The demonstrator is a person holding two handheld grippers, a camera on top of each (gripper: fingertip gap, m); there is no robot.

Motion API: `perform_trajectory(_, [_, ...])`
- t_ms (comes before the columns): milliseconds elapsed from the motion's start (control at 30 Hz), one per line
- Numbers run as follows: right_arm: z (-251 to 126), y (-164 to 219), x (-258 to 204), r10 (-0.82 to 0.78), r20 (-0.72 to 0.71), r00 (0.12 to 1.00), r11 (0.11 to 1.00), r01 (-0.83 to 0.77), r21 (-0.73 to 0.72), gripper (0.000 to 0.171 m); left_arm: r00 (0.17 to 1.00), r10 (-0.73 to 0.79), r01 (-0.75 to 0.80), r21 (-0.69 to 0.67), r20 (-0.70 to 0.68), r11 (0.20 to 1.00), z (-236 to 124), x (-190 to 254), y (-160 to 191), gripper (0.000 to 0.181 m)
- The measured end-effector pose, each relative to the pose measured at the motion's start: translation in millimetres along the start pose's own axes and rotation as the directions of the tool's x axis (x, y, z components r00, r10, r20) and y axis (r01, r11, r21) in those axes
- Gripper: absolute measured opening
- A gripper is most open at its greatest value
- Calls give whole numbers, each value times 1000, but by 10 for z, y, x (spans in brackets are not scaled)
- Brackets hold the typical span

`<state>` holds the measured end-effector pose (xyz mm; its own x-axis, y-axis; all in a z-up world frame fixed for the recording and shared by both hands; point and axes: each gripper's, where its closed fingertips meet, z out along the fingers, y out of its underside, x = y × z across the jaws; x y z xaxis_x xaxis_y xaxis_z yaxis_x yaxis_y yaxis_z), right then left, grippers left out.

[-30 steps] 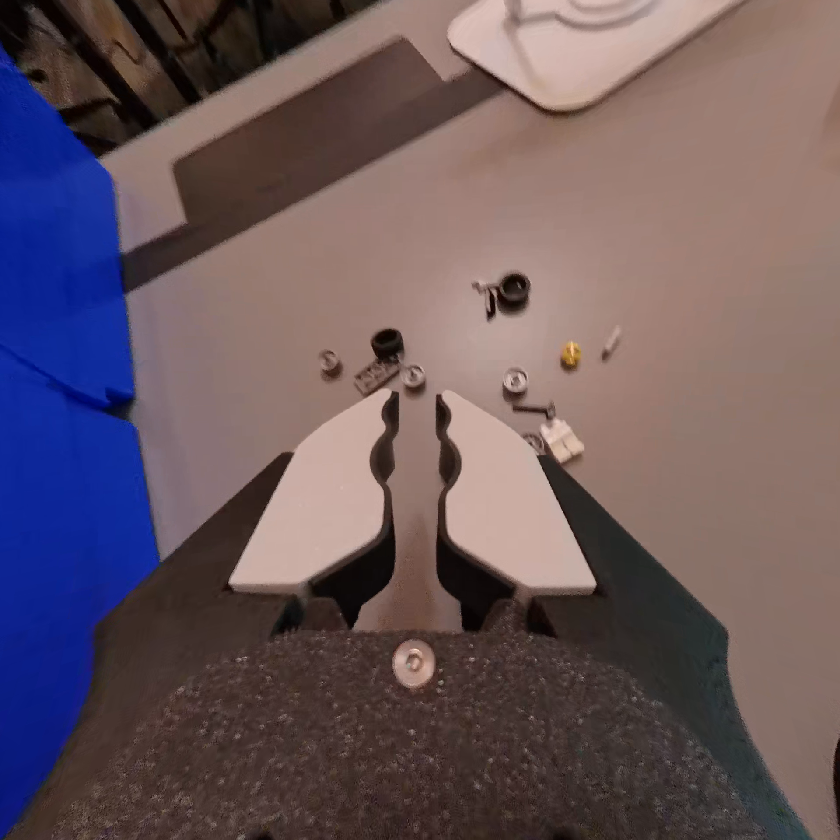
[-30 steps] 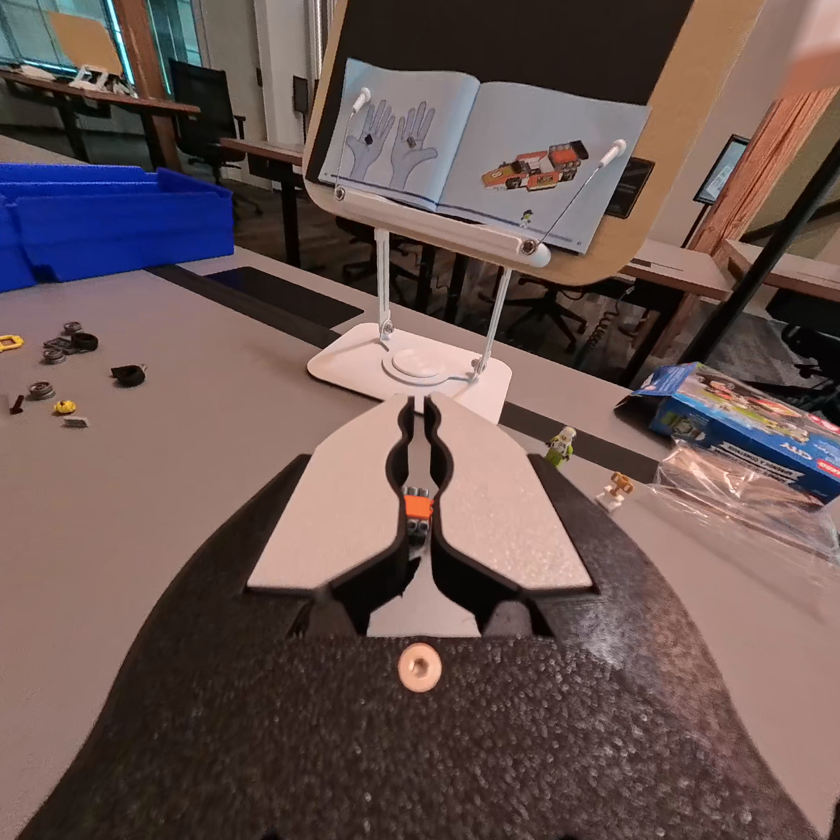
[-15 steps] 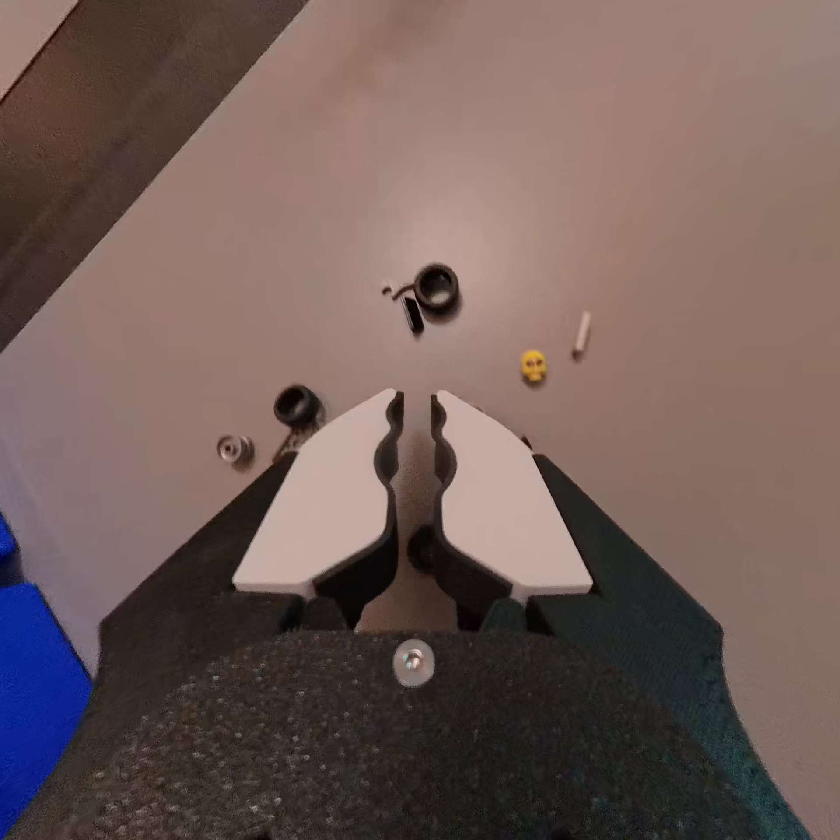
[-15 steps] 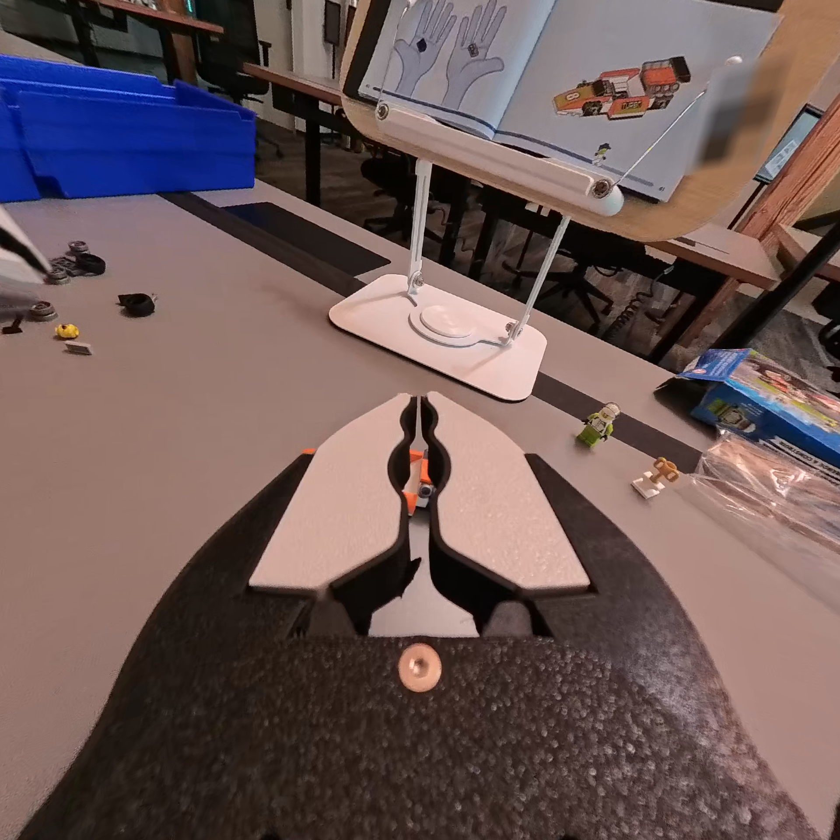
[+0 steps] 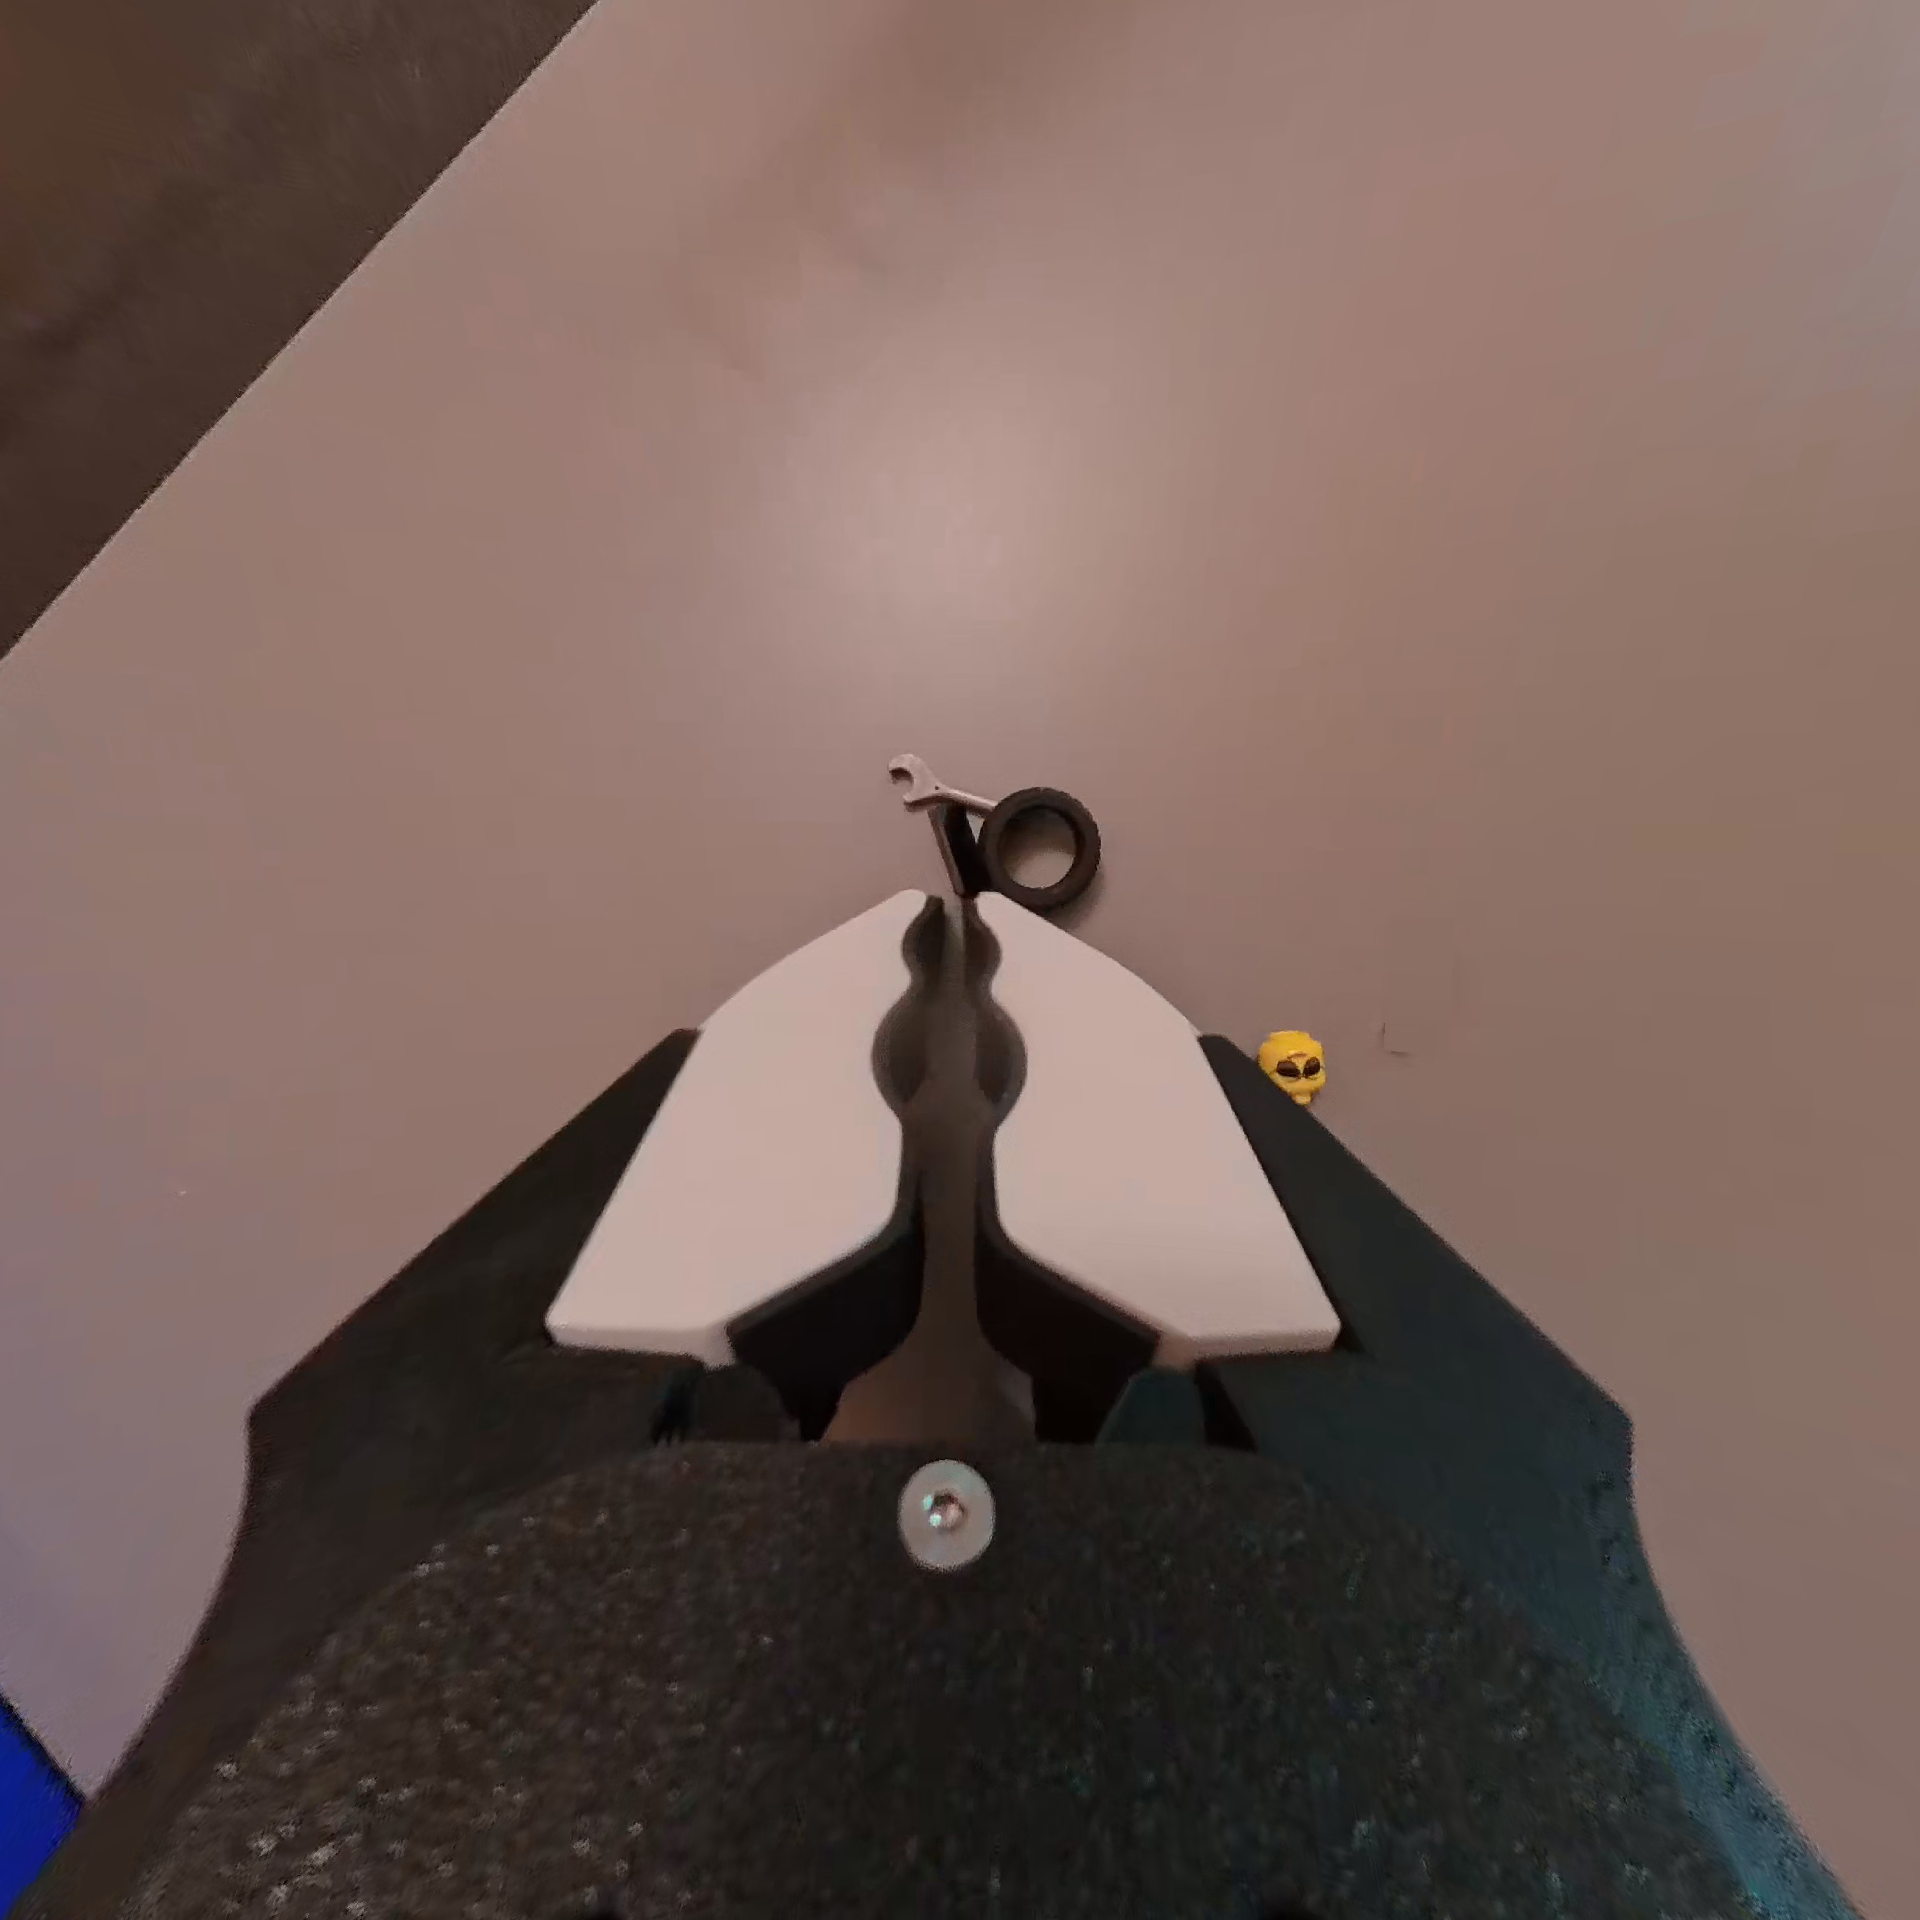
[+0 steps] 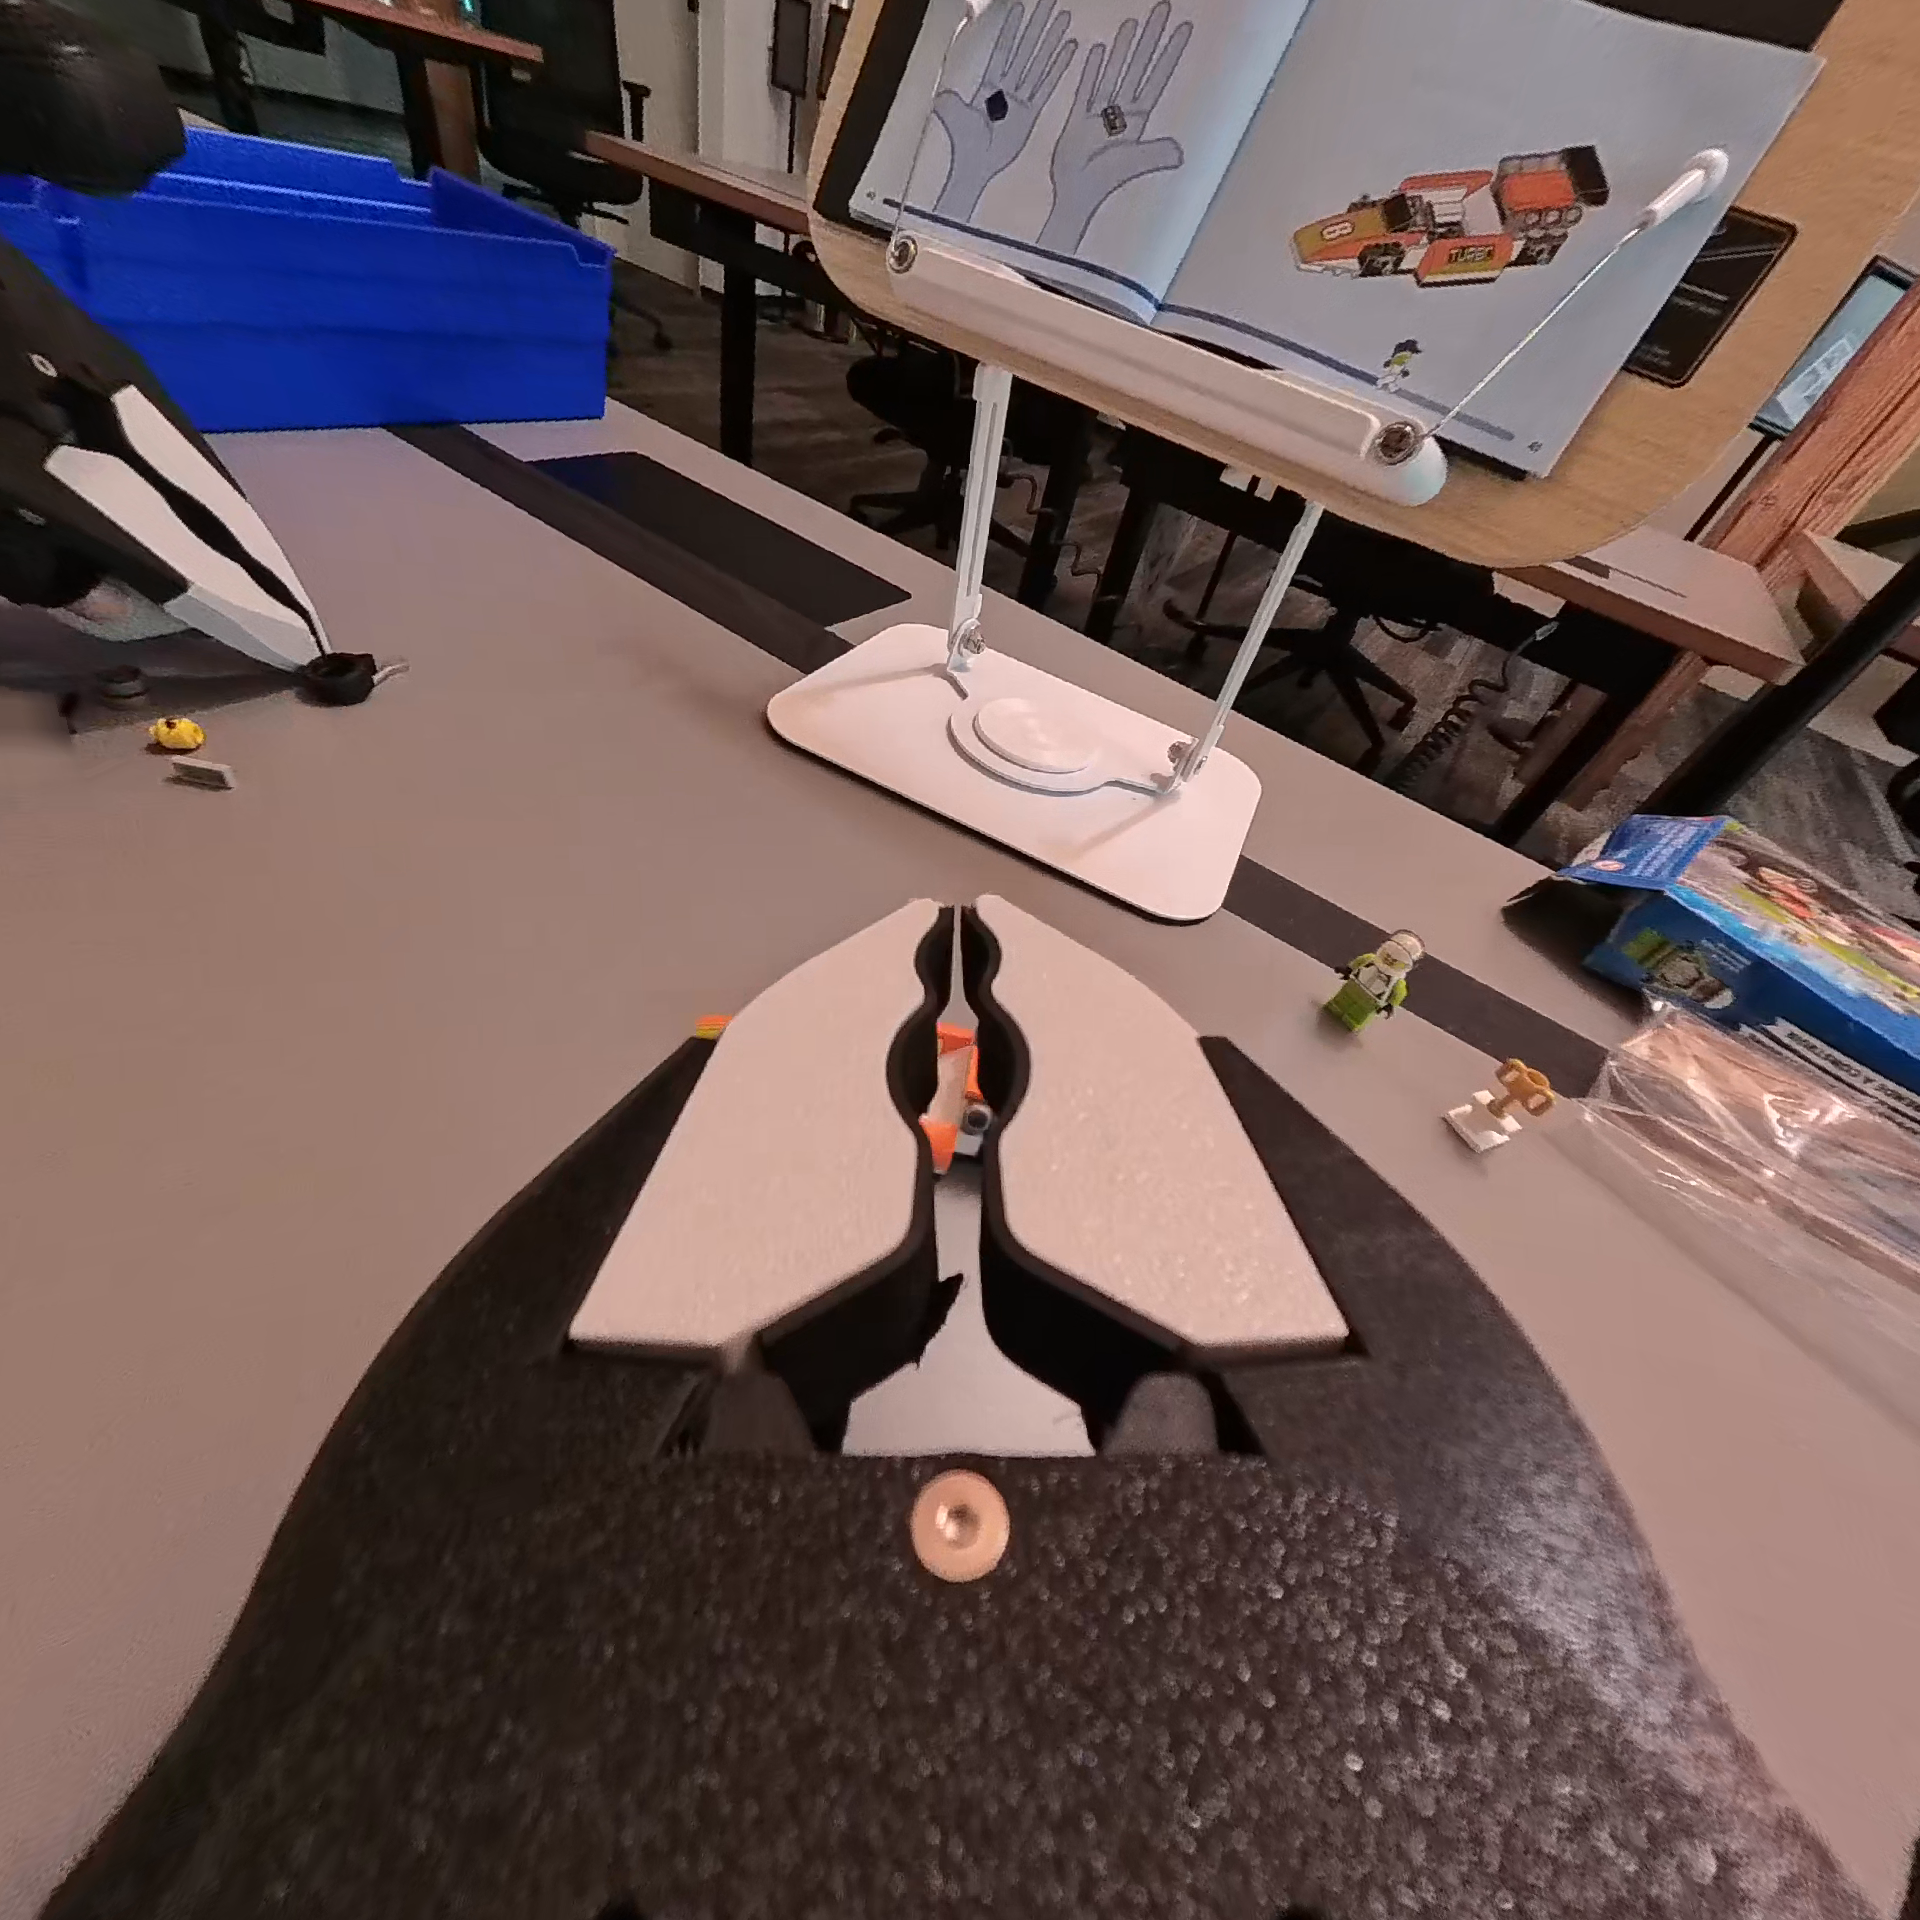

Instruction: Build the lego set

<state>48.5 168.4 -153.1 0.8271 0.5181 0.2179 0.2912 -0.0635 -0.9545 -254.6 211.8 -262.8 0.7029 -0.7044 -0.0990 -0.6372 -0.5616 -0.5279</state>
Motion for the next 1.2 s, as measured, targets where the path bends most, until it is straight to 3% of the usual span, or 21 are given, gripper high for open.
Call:
perform_trajectory(200, [9,20,-18,9,11,1000,1000,-9,-9,1,999,-19,19,26,-28,999,28,13,-51,12])
perform_trajectory(400, [11,32,-32,3,15,1000,1000,-3,-15,1,998,-56,56,38,-17,998,50,-34,-87,4])
perform_trajectory(567, [6,28,-15,7,12,1000,1000,-7,-14,1,998,-22,15,137,53,991,-266,-53,-315,3])
perform_trajectory(733, [12,39,9,25,12,1000,1000,-24,-18,1,971,173,-135,220,-164,966,-460,802,-823,3])
perform_trajectory(867, [-8,31,45,15,-5,1000,1000,-15,-16,1,884,361,-302,228,-298,926,-236,1536,-1009,3])
perform_trajectory(1033, [-25,70,80,-15,15,1000,999,16,-39,1,776,505,-451,227,-378,863,65,2102,-1105,3])
perform_trajectory(1200, [-136,299,-453,-112,411,905,982,164,-93,4,694,576,-535,225,-432,814,233,2408,-1131,3])
